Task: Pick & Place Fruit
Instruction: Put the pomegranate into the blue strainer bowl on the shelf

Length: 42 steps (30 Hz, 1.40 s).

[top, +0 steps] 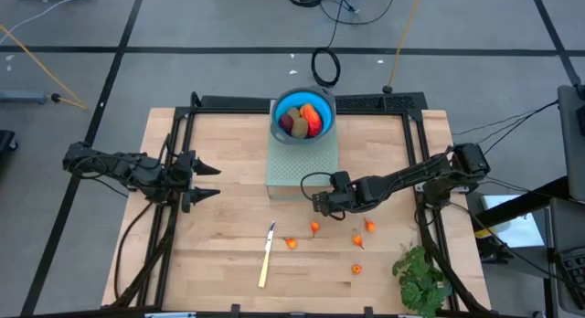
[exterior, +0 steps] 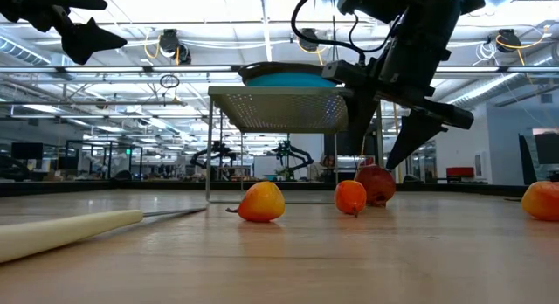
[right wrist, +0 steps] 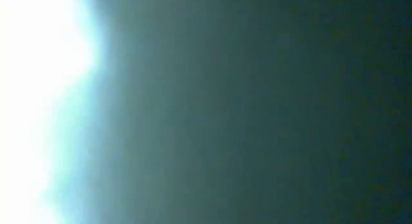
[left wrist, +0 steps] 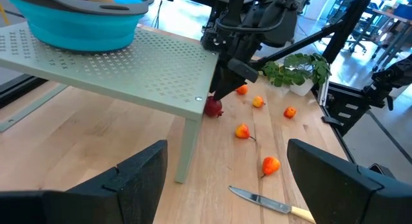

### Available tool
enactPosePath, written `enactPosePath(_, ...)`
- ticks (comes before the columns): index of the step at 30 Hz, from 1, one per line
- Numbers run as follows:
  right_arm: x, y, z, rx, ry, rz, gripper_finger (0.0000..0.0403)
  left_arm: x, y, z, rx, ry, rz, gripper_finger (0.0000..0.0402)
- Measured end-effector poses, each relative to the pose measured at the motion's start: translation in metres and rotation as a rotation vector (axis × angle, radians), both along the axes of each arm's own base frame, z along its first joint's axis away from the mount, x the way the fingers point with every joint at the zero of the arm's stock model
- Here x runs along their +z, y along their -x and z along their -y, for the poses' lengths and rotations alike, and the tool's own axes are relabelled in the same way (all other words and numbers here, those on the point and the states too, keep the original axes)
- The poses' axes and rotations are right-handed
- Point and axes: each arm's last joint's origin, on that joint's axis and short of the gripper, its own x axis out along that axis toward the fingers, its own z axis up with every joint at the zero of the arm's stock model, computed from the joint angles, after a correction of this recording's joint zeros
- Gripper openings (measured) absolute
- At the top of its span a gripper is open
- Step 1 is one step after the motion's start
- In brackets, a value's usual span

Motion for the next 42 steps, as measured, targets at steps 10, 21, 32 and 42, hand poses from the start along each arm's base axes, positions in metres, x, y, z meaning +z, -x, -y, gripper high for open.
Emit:
enactPosePath(10, 0.000, 0.000, 0.000, -0.014, 0.003, 0.002, 0.0263, 0.000, 0.000, 0.000, 0.000, 0.000, 0.000, 0.0319)
enactPosePath(21, -0.007, 0.002, 0.000, -0.041, 0.014, 0.029, 0.0263, 0.001, 0.000, 0.000, 0.000, 0.004, 0.013, 0.0319)
enactPosePath(32, -0.015, 0.005, 0.000, -0.048, 0.009, 0.045, 0.0263, 0.001, 0.000, 0.000, 0.001, 0.007, 0.015, 0.0319)
enactPosePath(42, -0.015, 0.005, -0.001, -0.033, -0.023, 0.033, 0.0263, 0.001, 0.000, 0.000, 0.002, 0.005, 0.015, 0.0319)
